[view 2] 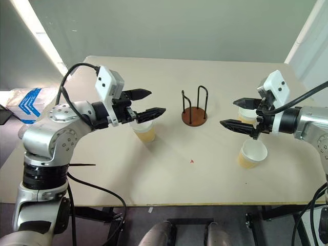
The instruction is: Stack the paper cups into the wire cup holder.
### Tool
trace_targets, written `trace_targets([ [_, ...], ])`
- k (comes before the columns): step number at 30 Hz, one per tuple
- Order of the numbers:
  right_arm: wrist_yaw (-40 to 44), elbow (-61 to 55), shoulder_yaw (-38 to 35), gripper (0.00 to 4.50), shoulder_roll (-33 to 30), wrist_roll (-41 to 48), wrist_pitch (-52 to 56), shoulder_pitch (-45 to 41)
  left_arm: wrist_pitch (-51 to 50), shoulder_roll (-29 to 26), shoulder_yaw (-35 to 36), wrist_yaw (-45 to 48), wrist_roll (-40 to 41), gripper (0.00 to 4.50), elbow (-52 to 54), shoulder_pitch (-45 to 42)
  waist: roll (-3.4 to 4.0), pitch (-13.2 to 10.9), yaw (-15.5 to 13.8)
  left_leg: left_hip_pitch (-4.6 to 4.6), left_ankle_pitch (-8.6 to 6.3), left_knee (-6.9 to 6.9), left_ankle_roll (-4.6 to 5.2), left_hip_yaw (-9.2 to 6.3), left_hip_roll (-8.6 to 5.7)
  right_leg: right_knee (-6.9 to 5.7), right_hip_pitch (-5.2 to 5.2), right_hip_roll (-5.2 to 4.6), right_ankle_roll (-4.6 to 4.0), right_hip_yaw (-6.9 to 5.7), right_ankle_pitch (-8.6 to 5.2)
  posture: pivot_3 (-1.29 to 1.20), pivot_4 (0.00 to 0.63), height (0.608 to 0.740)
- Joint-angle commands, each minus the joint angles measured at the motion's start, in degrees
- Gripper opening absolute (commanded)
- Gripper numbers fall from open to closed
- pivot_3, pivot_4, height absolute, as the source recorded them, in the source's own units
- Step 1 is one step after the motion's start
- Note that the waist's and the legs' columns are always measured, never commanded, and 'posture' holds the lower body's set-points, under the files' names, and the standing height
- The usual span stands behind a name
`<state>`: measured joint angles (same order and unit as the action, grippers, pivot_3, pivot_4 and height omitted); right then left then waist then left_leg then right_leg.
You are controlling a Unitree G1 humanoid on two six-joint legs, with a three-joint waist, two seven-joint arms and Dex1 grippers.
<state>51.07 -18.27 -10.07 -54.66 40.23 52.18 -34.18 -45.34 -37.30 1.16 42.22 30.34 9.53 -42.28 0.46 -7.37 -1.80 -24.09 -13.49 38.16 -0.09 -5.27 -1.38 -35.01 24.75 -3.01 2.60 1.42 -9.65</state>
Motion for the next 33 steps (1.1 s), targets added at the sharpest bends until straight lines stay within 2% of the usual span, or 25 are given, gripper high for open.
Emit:
trace_targets([
  [1, -0.9, -1.0, -3.4, 4.44, -1.3, -0.2, -1.1, 0.4, 1.7, 0.1, 0.0, 0.7, -0.9, 4.50, -0.1, -2.0, 0.00, 0.0, 0.1, 0.00, 0.00, 0.00, 0.00, 0.00, 0.00, 0.00, 0.00, 0.00, 0.01, 0.00, 0.00, 0.00, 0.150, 0.740],
  [11, -4.2, -3.4, -5.0, 4.44, -0.5, 1.3, 0.0, 2.8, 2.1, 1.6, -1.2, 0.4, -2.0, 4.50, -1.6, -1.9, 0.00, 0.0, 0.1, 0.01, 0.00, -0.01, 0.00, 0.01, 0.01, 0.02, 0.00, 0.01, 0.25, 0.00, 0.14, 0.00, 0.150, 0.740],
  [22, -7.0, -6.1, -5.2, 4.44, 0.1, 3.4, 2.4, 2.9, 2.7, 7.4, -4.9, -5.1, -7.9, 4.50, -7.2, -3.4, 0.00, 0.0, 0.0, 0.01, 0.01, 0.00, 0.02, 0.04, 0.01, 0.02, -0.01, 0.00, 0.33, 0.02, 0.19, 0.00, 0.150, 0.740],
  [33, -10.7, -7.6, -6.5, 4.44, 0.3, 4.8, 3.4, 2.9, 6.0, 12.0, -7.5, -3.9, -11.7, 4.50, -13.8, -6.7, 0.00, 0.0, 0.0, -0.01, 0.02, 0.01, 0.04, 0.08, 0.00, 0.06, -0.02, 0.00, 0.45, 0.06, 0.24, 0.00, 0.150, 0.740],
])
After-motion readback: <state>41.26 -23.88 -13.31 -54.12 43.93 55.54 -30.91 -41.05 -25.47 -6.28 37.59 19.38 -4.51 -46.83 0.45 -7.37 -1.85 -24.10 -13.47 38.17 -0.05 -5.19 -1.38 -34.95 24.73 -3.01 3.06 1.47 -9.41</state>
